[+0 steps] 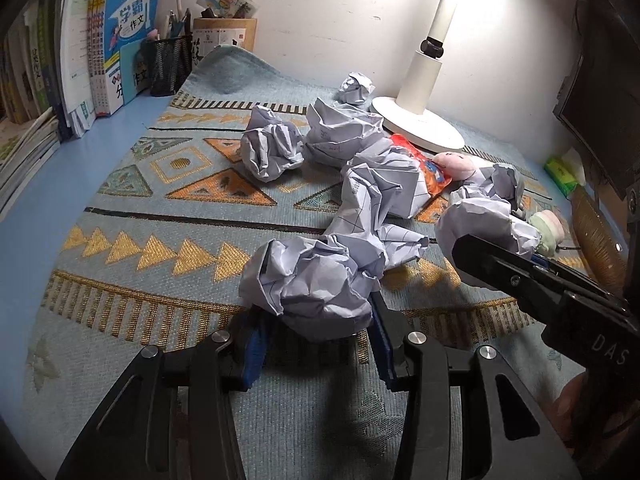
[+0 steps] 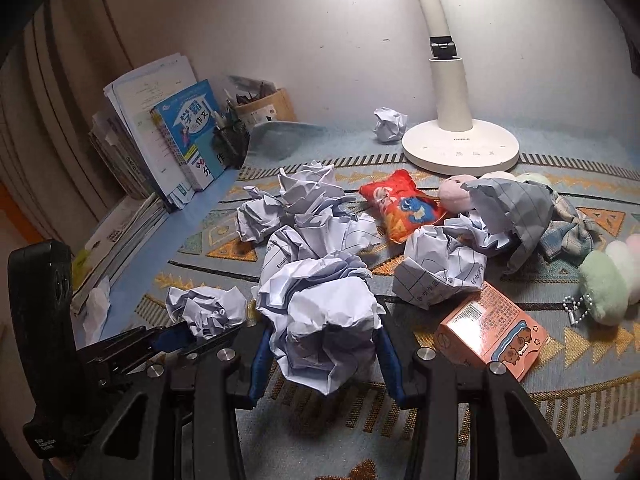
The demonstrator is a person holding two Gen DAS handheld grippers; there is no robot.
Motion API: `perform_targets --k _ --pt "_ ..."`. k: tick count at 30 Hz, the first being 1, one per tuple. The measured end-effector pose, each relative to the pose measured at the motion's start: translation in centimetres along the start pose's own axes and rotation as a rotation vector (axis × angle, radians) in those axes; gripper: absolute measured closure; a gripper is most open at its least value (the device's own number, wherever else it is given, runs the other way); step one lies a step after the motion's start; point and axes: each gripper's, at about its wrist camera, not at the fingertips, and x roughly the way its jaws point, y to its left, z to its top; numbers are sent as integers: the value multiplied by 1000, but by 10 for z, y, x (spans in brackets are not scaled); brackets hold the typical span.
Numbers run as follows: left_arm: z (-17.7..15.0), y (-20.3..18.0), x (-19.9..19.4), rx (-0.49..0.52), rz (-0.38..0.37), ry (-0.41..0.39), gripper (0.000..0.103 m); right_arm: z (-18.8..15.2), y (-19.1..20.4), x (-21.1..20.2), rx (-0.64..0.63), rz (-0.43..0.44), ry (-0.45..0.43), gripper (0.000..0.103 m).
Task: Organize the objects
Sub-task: 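Grasp a crumpled paper ball with each tool, then carry both paper balls to the amber glass bowl and release them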
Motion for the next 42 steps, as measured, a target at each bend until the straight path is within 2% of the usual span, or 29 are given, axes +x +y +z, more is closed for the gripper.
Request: perform_targets --k 20,27,30,33,35,37,42 --pt "-2 -1 -3 0 2 -11 62 0 0 1 -9 8 0 58" --pt "-1 -3 -6 7 19 -22 62 -2 -11 -22 36 4 -52 58" --pt "-3 -8 -15 11 12 -45 62 -6 -30 -47 96 19 -67 58" --pt "-3 -24 -32 25 -29 -78 62 -2 -51 -87 116 -21 -122 58" --pt "1 -45 -44 68 -39 -108 62 3 -69 -119 136 -73 -166 58" --pt "9 -69 -55 97 -84 -129 62 9 -89 -156 157 -129 -222 58" --pt "39 -155 -72 202 -209 -194 62 20 -142 -240 226 -354 -334 58"
